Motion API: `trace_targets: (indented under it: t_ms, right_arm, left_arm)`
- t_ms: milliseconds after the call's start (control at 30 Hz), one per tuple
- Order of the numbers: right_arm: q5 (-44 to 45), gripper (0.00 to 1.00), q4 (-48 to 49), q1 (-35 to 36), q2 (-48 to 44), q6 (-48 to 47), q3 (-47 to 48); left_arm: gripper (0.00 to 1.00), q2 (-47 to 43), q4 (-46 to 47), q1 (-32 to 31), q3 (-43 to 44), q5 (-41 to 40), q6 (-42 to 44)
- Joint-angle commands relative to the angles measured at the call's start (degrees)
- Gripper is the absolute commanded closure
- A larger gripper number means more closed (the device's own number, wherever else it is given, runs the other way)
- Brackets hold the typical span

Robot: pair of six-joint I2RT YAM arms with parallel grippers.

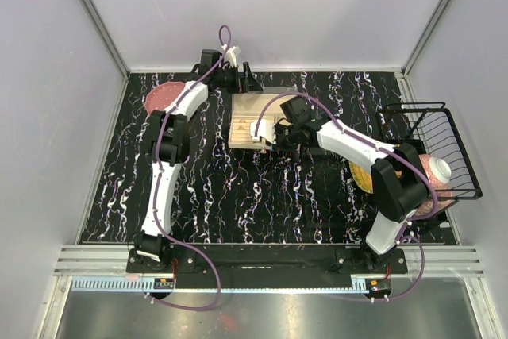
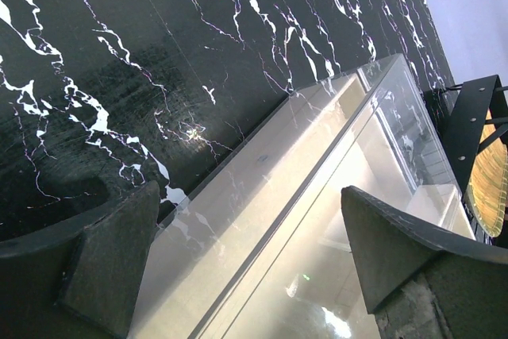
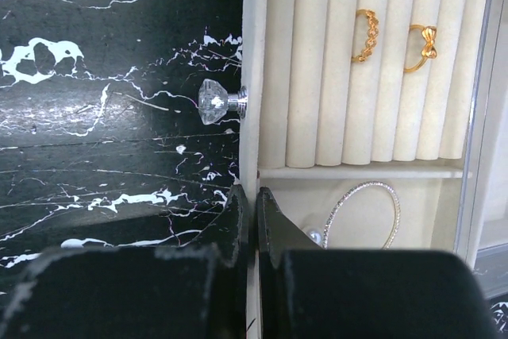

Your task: Organize the mixed jewelry

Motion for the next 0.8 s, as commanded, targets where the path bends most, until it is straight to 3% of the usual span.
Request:
trace_targets:
  t_ms: [0, 767]
  right_arm:
    - [2.52, 1.00, 7.37, -0.20, -0.04, -2.69, 3.14]
    - [6.04, 1.00, 5.27, -0.47, 3.13, -9.37, 7.80]
  left_arm:
    - [0.01, -0.90, 0.50, -0.94, -1.10, 3.04, -0.60]
    - [0.01, -0.02, 0.50, -1.20, -1.37, 4.01, -0.86]
